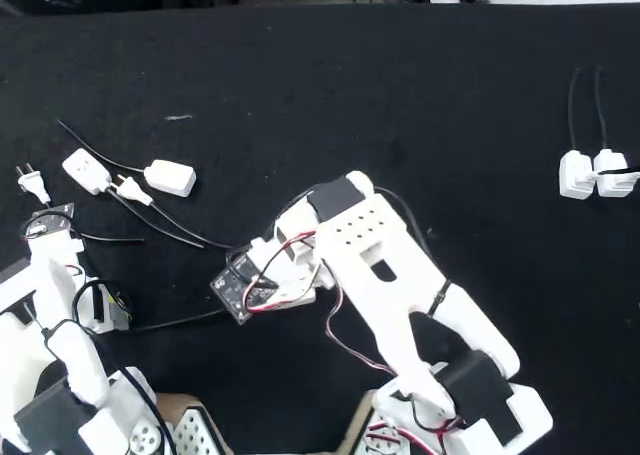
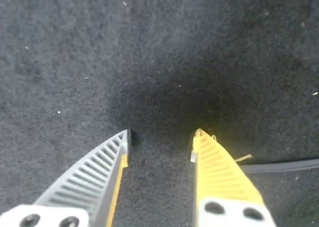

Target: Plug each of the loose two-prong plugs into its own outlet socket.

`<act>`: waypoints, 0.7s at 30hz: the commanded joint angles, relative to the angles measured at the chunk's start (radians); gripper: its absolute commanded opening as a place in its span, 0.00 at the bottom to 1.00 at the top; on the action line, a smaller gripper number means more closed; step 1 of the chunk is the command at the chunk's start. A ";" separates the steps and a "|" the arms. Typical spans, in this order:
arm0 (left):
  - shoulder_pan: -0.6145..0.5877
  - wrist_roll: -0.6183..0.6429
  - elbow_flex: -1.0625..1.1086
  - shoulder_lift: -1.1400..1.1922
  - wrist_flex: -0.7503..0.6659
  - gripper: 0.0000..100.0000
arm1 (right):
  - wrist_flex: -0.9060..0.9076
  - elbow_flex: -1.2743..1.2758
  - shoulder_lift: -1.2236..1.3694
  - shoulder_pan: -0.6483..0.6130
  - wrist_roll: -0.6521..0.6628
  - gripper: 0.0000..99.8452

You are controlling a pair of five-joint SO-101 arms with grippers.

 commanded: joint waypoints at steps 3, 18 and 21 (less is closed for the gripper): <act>0.012 0.008 0.024 0.012 -0.029 0.21 | 0.054 -0.130 -0.039 -0.035 0.071 0.01; 0.013 0.008 0.021 0.012 -0.029 0.21 | -0.061 0.013 -0.039 -0.035 0.103 0.01; 0.013 0.008 0.021 0.012 -0.029 0.21 | -0.061 0.013 -0.039 -0.035 0.103 0.01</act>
